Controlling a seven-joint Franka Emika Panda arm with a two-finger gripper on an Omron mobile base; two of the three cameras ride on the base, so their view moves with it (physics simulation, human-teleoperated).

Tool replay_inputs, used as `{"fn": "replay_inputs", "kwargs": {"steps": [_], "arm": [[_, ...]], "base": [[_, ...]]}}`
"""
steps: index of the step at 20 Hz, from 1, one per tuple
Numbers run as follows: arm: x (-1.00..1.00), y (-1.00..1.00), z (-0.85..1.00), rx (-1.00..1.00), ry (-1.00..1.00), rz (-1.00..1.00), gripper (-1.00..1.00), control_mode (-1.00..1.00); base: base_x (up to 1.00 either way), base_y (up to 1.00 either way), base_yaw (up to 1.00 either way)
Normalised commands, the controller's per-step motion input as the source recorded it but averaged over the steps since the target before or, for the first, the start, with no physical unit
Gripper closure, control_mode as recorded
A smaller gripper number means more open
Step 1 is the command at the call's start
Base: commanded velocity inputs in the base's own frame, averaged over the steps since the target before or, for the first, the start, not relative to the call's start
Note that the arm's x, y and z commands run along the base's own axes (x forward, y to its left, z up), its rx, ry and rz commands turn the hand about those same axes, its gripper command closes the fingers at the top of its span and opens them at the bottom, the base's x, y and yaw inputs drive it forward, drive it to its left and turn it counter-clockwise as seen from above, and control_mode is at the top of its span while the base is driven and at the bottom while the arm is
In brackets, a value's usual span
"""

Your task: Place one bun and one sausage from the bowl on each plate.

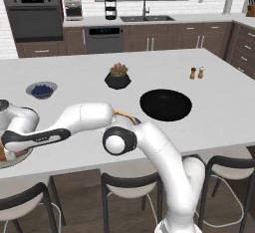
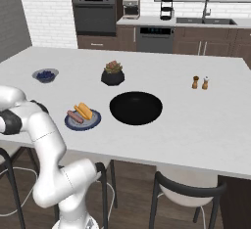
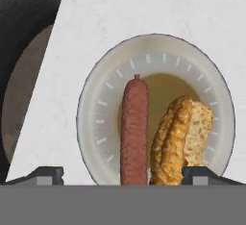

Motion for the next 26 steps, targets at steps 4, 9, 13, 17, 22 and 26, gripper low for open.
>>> {"fn": "replay_inputs", "kwargs": {"steps": [4,9,13,17,22,26], "arm": [[-0.65,-1.0,0.08,0.0,-0.06,-0.04,-1.0,-1.0],[-0.41,-1.0,0.04,0.0,0.0,-0.04,-1.0,-1.0],[-0.21,-1.0,0.36,0.0,0.01,-0.05,-1.0,-1.0],[-0.16,-1.0,0.48,0.0,0.1,-0.09,-1.0,-1.0],[-0.12,-1.0,0.08,0.0,0.13,-0.13,-1.0,-1.0],[-0.37,-1.0,0.29,0.0,0.06,-0.12,-1.0,-1.0]], "base": [[0.0,0.0,0.0],[0.0,0.0,0.0],[0.0,0.0,0.0],[0.0,0.0,0.0],[0.0,0.0,0.0],[0.0,0.0,0.0]]}}
